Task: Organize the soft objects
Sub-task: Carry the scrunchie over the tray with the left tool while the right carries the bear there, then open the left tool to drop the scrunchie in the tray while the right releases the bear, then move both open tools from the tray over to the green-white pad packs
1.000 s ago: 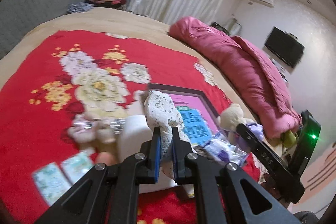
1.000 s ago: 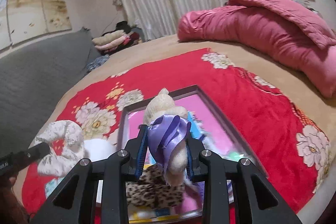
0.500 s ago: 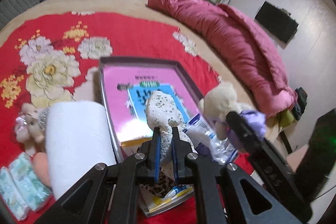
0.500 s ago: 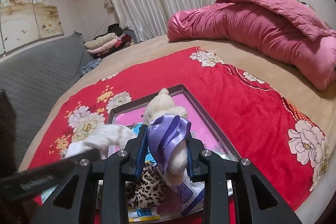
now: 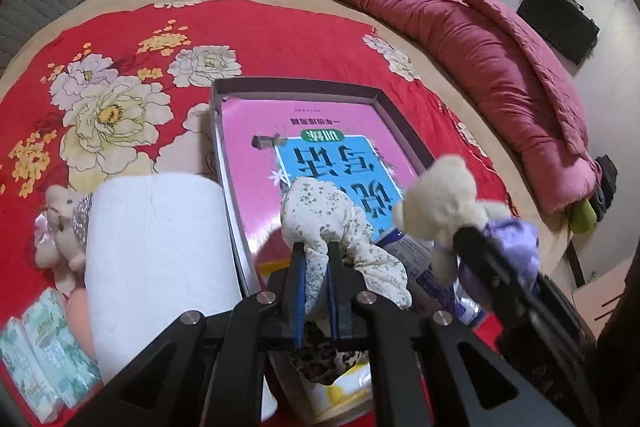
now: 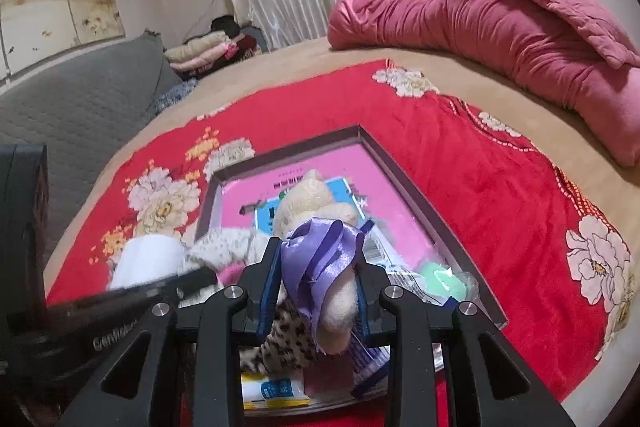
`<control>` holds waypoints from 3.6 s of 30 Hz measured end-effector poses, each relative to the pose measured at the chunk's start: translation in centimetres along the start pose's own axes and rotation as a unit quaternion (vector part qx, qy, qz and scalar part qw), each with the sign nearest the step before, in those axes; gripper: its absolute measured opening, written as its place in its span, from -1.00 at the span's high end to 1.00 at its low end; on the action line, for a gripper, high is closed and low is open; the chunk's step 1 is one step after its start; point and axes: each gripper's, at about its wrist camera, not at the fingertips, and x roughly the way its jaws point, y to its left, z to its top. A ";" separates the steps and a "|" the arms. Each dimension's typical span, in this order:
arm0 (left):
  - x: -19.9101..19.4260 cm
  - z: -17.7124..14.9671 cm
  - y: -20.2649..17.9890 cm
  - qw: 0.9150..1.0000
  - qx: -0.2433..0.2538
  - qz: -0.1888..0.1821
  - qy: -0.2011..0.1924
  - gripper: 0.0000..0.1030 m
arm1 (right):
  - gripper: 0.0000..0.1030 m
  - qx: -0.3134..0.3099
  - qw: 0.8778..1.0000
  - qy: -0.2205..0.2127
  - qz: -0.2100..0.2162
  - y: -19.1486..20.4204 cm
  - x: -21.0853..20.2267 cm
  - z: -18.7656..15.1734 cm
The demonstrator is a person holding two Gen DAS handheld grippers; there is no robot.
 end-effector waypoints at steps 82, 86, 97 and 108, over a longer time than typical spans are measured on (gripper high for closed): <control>-8.5 0.4 3.4 0.996 -0.037 -0.053 -0.055 0.17 | -0.42 0.009 0.997 0.041 -0.070 -0.1 -0.5 -2.0; -10.5 0.2 5.6 0.995 -0.056 -0.039 -0.069 0.16 | -0.44 0.002 0.997 0.022 -0.073 0.3 -1.2 -1.8; -14.0 -2.0 12.1 0.991 -0.107 0.003 -0.081 -0.01 | -0.45 -0.011 0.997 -0.011 -0.081 0.9 -2.2 -1.4; -15.8 -4.6 17.8 0.983 -0.156 0.051 -0.081 -0.01 | -0.45 -0.035 0.994 -0.047 -0.095 1.6 -3.4 -1.0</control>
